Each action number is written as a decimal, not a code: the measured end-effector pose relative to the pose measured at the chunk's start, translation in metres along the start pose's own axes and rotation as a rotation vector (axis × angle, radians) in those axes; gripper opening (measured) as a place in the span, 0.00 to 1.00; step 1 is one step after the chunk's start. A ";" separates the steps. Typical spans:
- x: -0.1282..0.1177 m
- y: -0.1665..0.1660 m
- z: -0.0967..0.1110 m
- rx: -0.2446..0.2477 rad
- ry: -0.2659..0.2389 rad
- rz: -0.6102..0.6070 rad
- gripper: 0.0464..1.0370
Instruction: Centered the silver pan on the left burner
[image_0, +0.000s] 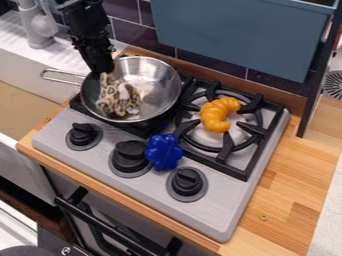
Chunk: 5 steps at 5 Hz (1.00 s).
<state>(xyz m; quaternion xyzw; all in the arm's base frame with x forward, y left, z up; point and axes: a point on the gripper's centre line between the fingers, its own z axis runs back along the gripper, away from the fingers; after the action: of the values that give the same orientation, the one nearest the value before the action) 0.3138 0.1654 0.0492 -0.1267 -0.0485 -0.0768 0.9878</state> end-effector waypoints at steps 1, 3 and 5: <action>0.006 0.003 0.003 0.016 -0.025 0.039 0.04; 0.011 0.013 -0.001 0.025 -0.044 0.084 0.04; 0.011 0.018 0.000 0.055 -0.037 0.097 0.27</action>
<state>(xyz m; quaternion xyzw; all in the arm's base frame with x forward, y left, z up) 0.3274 0.1815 0.0458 -0.1031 -0.0627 -0.0249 0.9924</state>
